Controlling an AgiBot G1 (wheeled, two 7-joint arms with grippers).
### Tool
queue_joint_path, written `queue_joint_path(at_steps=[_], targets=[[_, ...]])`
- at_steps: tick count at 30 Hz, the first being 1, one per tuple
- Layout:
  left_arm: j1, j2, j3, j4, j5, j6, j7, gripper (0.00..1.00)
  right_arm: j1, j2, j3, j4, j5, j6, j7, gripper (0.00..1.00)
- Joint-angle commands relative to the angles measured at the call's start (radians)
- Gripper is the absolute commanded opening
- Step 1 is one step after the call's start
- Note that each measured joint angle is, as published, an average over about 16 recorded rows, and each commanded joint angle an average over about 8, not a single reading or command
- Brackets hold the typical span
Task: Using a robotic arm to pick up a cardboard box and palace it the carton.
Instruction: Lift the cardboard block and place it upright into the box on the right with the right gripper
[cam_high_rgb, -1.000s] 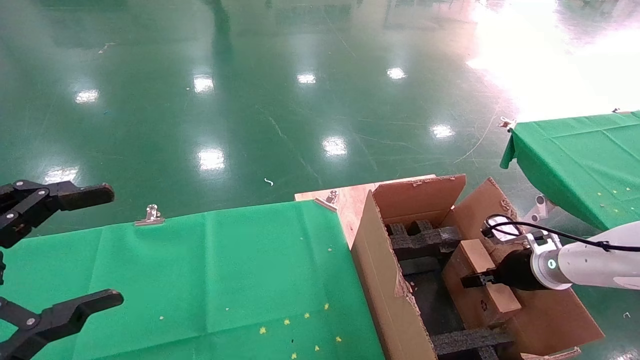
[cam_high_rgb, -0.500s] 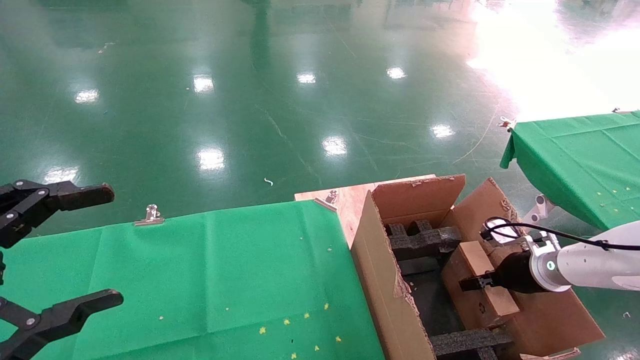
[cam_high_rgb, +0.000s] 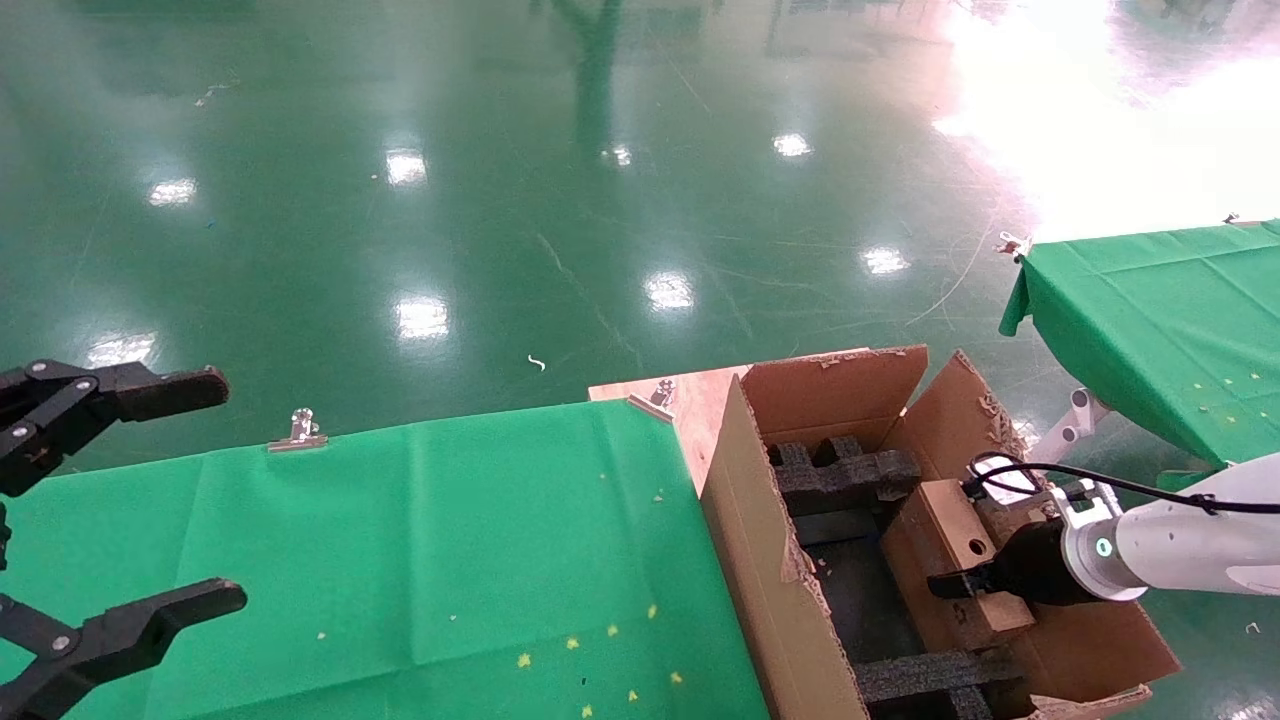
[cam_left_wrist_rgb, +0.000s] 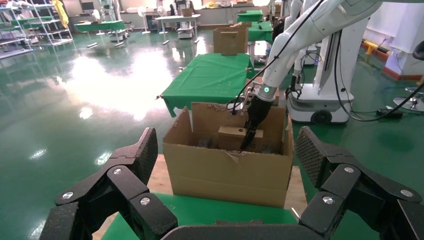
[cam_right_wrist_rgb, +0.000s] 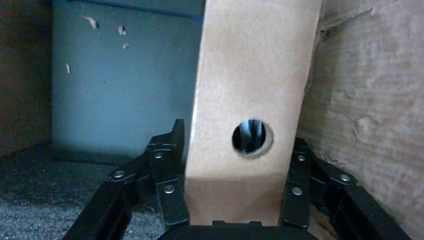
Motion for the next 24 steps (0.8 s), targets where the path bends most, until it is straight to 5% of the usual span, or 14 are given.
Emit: queue_joint_path(at_steps=[1,24], targets=[[0.0,0.0,0.0,0.0,0.0,0.0,0.0,1.0,0.002,0.0,0.0,0.0,-0.001,-0.001,0.0,1.0],[0.0,0.0,0.0,0.0,0.0,0.0,0.0,1.0,0.139,0.021,0.041,0.057,-0.021,0.024,-0.031,1.0]])
